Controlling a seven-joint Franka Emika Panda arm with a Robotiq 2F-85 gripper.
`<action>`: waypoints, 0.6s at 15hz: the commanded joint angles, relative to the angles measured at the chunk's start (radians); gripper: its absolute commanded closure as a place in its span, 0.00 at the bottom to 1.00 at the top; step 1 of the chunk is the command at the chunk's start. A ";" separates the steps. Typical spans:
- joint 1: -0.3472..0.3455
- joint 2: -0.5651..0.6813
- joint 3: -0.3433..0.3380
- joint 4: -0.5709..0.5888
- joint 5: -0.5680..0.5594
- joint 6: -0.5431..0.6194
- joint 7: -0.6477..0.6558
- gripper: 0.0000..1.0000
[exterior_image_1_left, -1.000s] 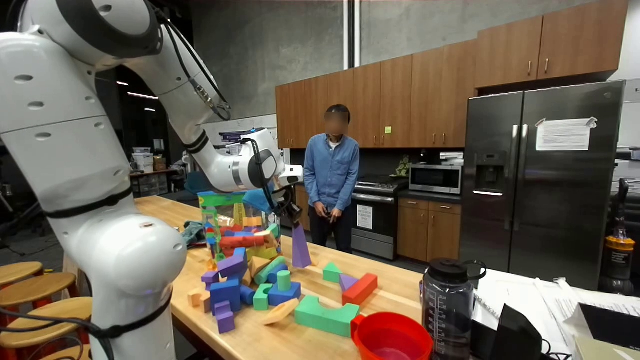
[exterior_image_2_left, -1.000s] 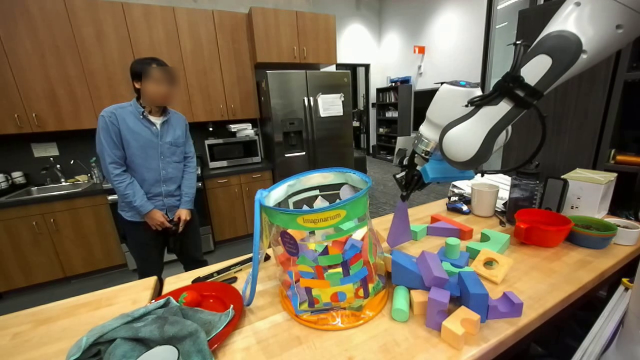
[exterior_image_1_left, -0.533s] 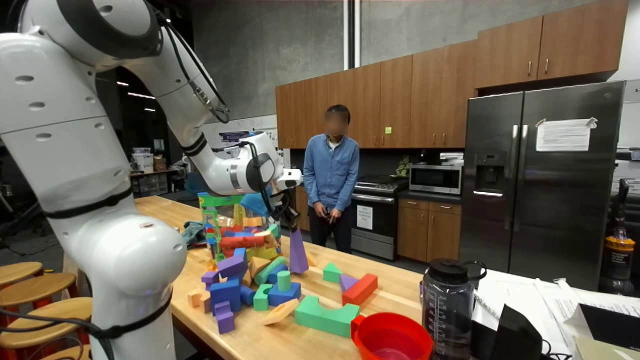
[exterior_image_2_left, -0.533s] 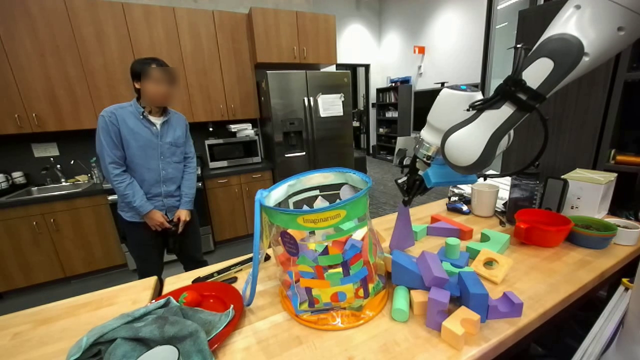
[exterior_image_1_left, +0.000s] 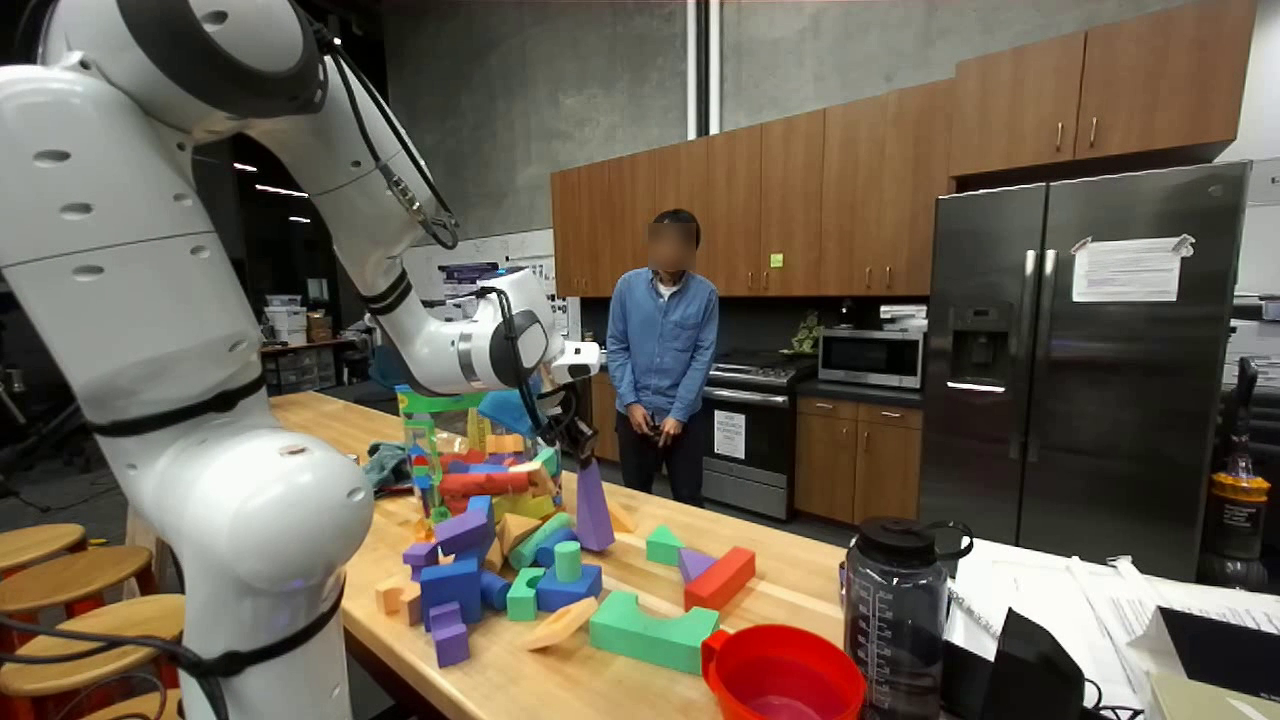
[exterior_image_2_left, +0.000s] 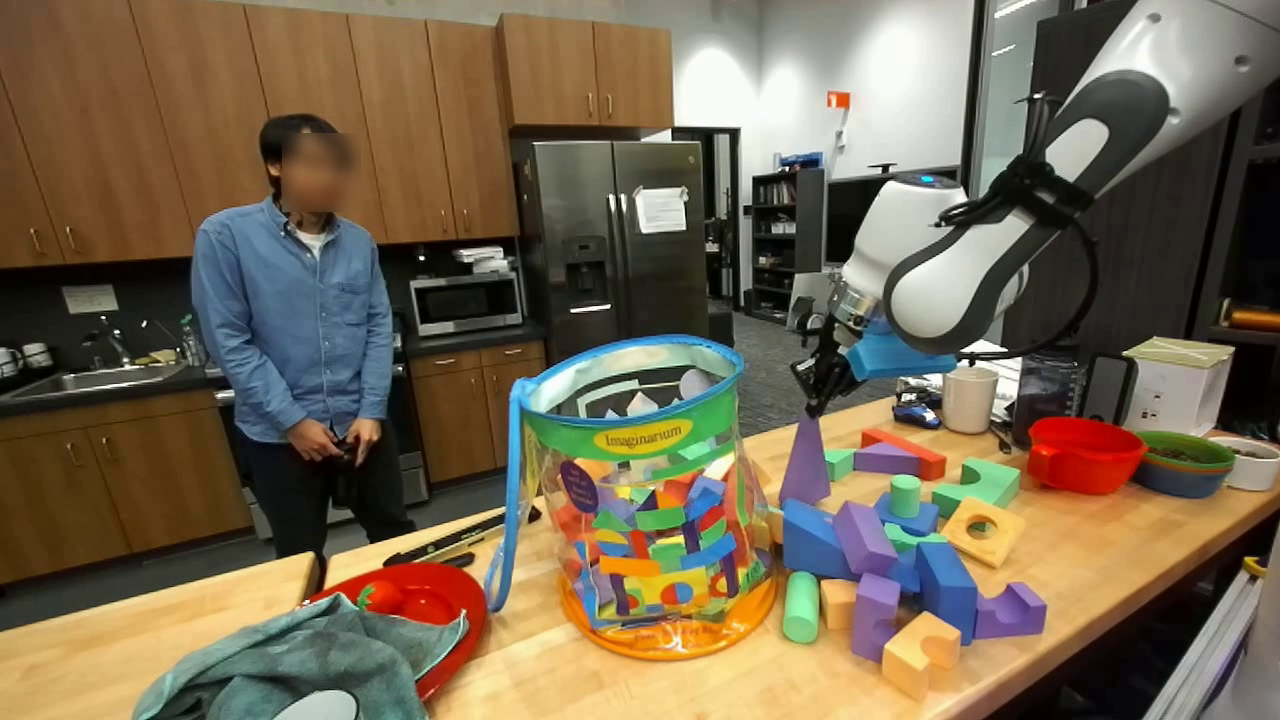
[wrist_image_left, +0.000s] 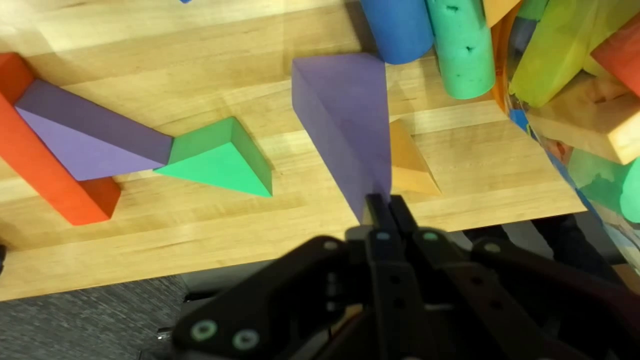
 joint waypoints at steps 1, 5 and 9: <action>-0.006 -0.005 0.009 -0.018 0.039 0.030 -0.023 0.99; 0.018 -0.002 -0.014 -0.022 0.023 0.043 -0.007 0.59; 0.026 0.000 -0.019 -0.022 0.027 0.049 -0.008 0.34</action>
